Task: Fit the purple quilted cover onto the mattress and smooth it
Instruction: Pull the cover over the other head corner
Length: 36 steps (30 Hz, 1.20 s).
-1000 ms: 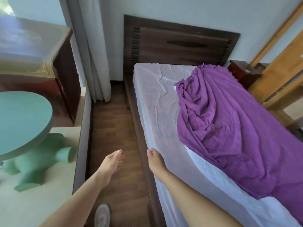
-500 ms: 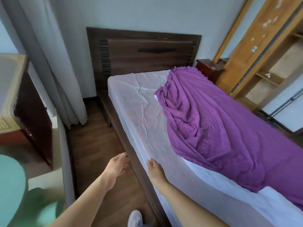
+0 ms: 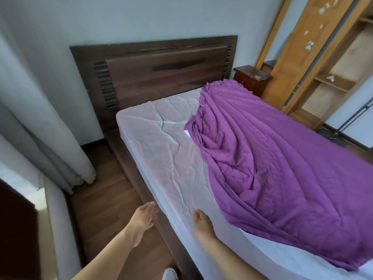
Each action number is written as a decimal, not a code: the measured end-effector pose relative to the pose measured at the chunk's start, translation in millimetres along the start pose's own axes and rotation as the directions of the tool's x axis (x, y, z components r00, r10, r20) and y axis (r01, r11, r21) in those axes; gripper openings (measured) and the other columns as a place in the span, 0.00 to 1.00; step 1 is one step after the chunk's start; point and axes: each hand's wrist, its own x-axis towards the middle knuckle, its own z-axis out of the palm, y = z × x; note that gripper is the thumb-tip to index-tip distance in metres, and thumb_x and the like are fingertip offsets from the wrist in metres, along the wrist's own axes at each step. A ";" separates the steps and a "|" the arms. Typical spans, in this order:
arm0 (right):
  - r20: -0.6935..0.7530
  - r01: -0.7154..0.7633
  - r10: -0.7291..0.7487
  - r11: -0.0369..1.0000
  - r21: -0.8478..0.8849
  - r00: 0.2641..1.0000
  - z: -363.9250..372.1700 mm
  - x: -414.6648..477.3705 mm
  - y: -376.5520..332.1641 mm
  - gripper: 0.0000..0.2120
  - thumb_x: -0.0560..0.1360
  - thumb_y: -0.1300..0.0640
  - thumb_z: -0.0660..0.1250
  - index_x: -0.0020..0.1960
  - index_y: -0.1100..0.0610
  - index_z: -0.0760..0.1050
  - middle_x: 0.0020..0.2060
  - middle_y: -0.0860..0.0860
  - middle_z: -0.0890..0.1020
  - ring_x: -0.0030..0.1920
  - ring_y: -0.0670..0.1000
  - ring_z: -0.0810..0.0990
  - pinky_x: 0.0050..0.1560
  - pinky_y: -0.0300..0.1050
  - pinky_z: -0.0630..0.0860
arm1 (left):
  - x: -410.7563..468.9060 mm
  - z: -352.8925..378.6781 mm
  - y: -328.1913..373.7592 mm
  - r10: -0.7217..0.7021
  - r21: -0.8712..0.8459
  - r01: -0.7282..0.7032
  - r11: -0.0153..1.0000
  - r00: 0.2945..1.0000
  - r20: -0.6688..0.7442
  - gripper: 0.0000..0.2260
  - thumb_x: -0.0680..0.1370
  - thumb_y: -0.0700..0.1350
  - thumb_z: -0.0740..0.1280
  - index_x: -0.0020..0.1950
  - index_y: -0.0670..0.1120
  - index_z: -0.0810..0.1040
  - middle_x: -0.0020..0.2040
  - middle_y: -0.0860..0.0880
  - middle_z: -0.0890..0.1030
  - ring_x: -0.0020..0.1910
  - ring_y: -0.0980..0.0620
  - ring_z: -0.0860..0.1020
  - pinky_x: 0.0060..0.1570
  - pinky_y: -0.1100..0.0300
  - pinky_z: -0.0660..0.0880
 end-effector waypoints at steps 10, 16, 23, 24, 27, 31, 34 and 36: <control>-0.002 0.003 -0.003 1.000 -0.019 1.000 15.3 112.9 -87.3 0.23 0.82 0.50 0.50 0.74 0.59 0.61 0.72 0.54 0.65 0.72 0.53 0.64 0.71 0.45 0.60 | 103.1 -41.2 76.9 -0.048 -0.045 0.049 0.998 0.999 0.006 0.19 0.82 0.49 0.54 0.71 0.44 0.67 0.64 0.44 0.75 0.63 0.45 0.73 0.65 0.51 0.68; -0.068 -0.034 0.033 0.999 -0.014 0.997 39.6 162.0 -150.2 0.22 0.82 0.52 0.50 0.73 0.61 0.62 0.72 0.56 0.66 0.72 0.55 0.65 0.71 0.45 0.59 | 170.2 -78.4 136.5 -0.044 -0.011 0.045 0.999 0.997 0.069 0.17 0.82 0.48 0.55 0.69 0.44 0.68 0.63 0.44 0.76 0.60 0.45 0.74 0.63 0.52 0.69; -0.105 -0.019 0.025 0.998 0.060 0.994 67.6 208.6 -219.0 0.23 0.83 0.50 0.50 0.74 0.59 0.60 0.73 0.54 0.64 0.72 0.53 0.63 0.71 0.44 0.58 | 236.6 -118.2 213.6 -0.008 0.054 0.000 0.999 0.989 0.147 0.16 0.83 0.43 0.52 0.70 0.42 0.66 0.66 0.42 0.73 0.66 0.43 0.71 0.62 0.55 0.67; -0.100 -0.022 0.028 0.998 0.058 0.995 70.7 211.8 -224.1 0.23 0.83 0.50 0.49 0.74 0.59 0.59 0.73 0.54 0.64 0.73 0.53 0.63 0.71 0.44 0.58 | 244.4 -121.1 218.2 -0.019 0.059 0.011 0.998 0.988 0.150 0.16 0.83 0.42 0.52 0.71 0.42 0.66 0.67 0.42 0.73 0.66 0.43 0.71 0.62 0.55 0.67; -0.104 -0.045 0.052 0.997 0.067 0.993 76.5 224.9 -230.3 0.23 0.82 0.50 0.50 0.74 0.59 0.59 0.73 0.54 0.64 0.73 0.53 0.63 0.71 0.42 0.58 | 271.1 -122.6 228.4 -0.076 0.081 0.064 0.995 0.984 0.163 0.16 0.83 0.44 0.53 0.70 0.43 0.67 0.67 0.43 0.73 0.64 0.45 0.72 0.62 0.55 0.68; -0.150 -0.069 0.070 0.998 0.013 0.986 63.0 262.0 -235.7 0.22 0.82 0.51 0.52 0.74 0.60 0.60 0.73 0.54 0.64 0.73 0.52 0.63 0.70 0.41 0.57 | 311.2 -109.9 248.0 -0.093 0.093 0.077 0.993 0.978 0.184 0.16 0.83 0.44 0.53 0.70 0.42 0.67 0.66 0.43 0.73 0.66 0.43 0.71 0.64 0.53 0.67; -0.193 -0.057 0.055 0.998 -0.002 0.980 46.9 299.9 -238.0 0.22 0.82 0.53 0.55 0.72 0.61 0.63 0.72 0.55 0.66 0.72 0.52 0.64 0.70 0.42 0.58 | 339.9 -99.6 261.9 -0.072 0.112 0.052 0.992 0.979 0.190 0.16 0.83 0.46 0.55 0.69 0.43 0.69 0.65 0.44 0.75 0.63 0.43 0.73 0.62 0.53 0.68; -0.230 -0.055 0.049 0.998 -0.021 0.972 36.6 336.0 -236.5 0.21 0.81 0.54 0.56 0.72 0.62 0.64 0.71 0.56 0.68 0.71 0.53 0.66 0.70 0.42 0.60 | 369.3 -89.9 270.3 -0.069 0.129 0.046 0.991 0.981 0.183 0.16 0.83 0.46 0.55 0.68 0.43 0.70 0.64 0.43 0.76 0.63 0.43 0.73 0.62 0.53 0.68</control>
